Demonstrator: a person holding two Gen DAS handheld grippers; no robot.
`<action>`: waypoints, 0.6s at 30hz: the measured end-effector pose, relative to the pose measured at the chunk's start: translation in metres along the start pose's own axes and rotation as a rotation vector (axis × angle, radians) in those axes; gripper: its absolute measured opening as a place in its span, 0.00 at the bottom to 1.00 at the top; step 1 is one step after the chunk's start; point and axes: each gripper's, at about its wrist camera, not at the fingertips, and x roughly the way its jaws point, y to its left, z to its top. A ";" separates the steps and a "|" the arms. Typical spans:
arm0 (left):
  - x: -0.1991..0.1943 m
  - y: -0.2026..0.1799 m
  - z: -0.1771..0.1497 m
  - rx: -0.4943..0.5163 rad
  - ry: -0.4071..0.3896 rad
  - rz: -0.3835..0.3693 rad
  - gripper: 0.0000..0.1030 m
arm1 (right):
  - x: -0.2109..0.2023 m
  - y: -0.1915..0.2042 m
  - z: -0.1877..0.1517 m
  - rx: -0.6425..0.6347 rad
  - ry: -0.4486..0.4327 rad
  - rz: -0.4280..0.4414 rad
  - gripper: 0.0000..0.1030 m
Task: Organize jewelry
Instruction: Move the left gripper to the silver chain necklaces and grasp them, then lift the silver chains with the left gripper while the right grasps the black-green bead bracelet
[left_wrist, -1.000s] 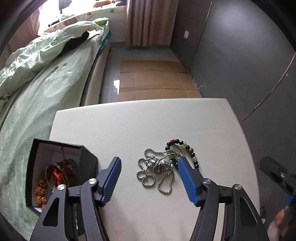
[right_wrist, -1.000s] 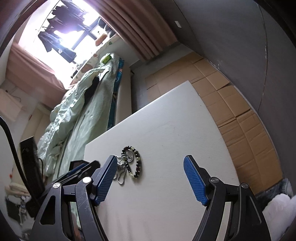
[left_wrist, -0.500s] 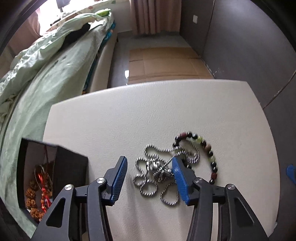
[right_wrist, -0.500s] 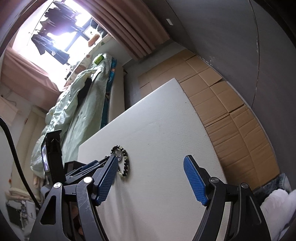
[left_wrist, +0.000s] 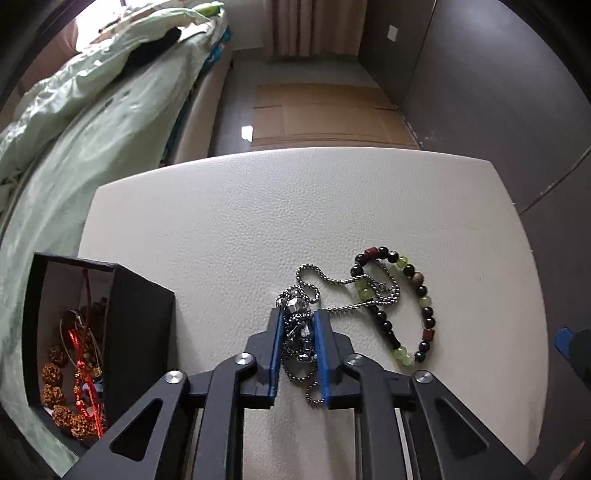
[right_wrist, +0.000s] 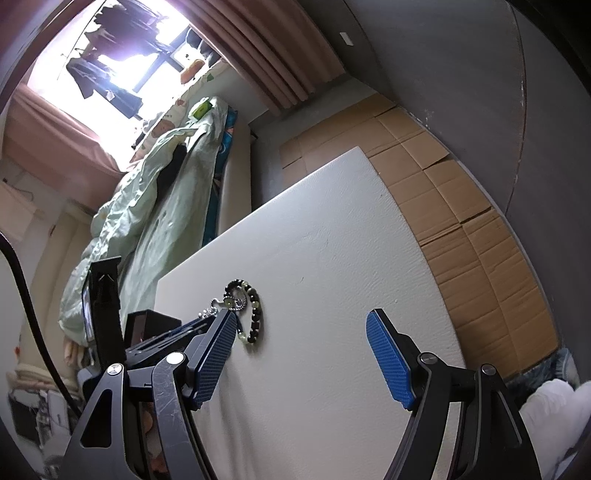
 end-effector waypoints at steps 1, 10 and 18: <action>-0.001 0.004 0.002 -0.007 0.007 -0.019 0.12 | 0.001 0.001 0.000 -0.004 0.002 -0.001 0.72; -0.040 0.017 0.010 0.019 -0.070 -0.069 0.11 | 0.017 0.023 -0.003 -0.082 0.031 0.037 0.67; -0.097 0.028 0.014 0.047 -0.176 -0.091 0.11 | 0.043 0.052 -0.008 -0.193 0.070 0.052 0.47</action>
